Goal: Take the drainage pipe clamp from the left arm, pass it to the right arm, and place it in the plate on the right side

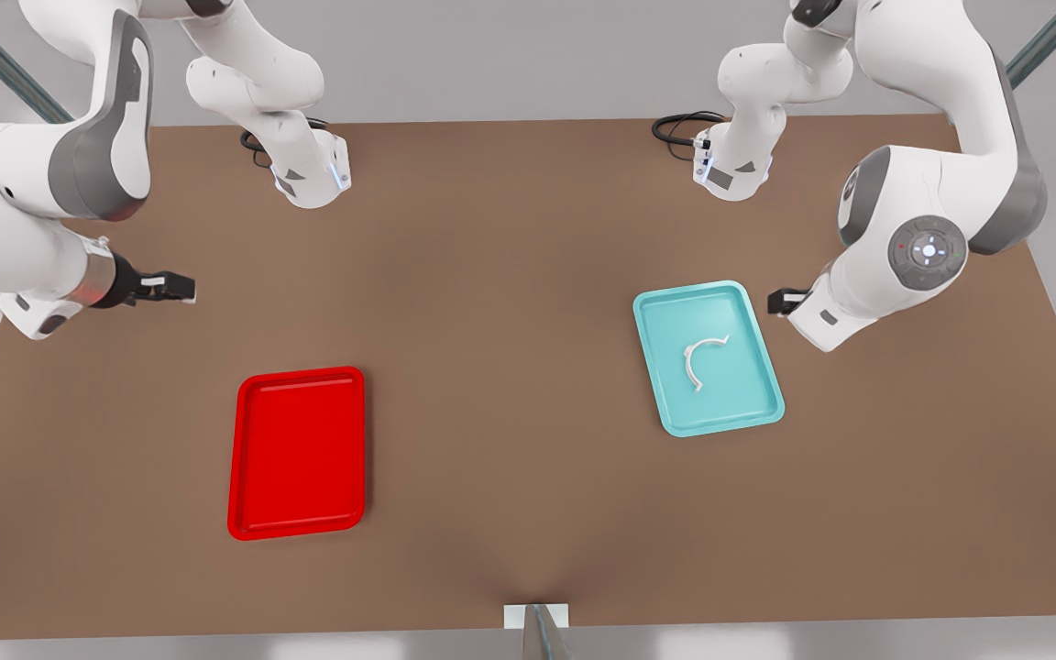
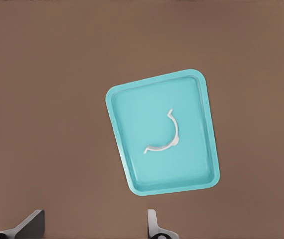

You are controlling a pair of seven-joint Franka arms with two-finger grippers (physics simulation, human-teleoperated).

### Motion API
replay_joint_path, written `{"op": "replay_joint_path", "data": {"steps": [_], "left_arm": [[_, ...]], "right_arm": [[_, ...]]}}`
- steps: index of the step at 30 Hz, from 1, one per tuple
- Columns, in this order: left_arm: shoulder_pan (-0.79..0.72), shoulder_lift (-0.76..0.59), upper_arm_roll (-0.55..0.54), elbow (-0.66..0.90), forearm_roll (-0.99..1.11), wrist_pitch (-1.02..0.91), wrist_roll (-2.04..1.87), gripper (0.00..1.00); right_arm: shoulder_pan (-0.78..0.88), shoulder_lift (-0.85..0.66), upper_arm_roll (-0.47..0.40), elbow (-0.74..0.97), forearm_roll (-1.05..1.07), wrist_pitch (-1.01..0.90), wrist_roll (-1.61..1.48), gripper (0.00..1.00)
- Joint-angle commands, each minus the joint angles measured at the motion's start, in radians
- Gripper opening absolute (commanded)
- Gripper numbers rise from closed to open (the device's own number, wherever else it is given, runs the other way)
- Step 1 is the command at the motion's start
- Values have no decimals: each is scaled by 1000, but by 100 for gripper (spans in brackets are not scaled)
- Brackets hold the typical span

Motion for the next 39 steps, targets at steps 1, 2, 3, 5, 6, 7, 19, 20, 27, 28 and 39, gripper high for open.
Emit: {"op": "replay_joint_path", "data": {"steps": [1,2,3,5,6,7,19,20,27,28,39], "left_arm": [[0,-1,0,1,-1,24,-49,100],[-2,6,0,-3,-4,30,-58,100],[-25,66,0,-13,-5,74,-81,100],[-28,212,0,-19,-19,194,-193,100],[-28,281,0,-20,-15,271,-204,100],[-37,310,0,-55,-15,387,-277,100],[-68,333,33,-497,-22,927,-586,100],[-68,333,32,-505,-24,934,-595,100],[-61,332,32,-574,-47,981,-744,82],[-61,330,32,-572,-59,986,-739,76],[-69,332,32,-579,-71,977,-735,52]], "right_arm": [[5,-1,0,0,6,73,-36,100],[5,2,0,3,6,73,-36,100],[5,2,1,3,7,73,-36,100],[4,5,0,8,15,73,-36,100],[4,5,0,8,21,76,-36,100],[4,5,0,8,21,76,-38,100],[4,7,0,5,23,79,-36,100],[4,7,0,5,23,79,-36,100],[4,8,0,3,24,79,-38,100],[5,8,0,2,24,79,-38,100],[5,8,1,1,29,79,-44,100]]}}
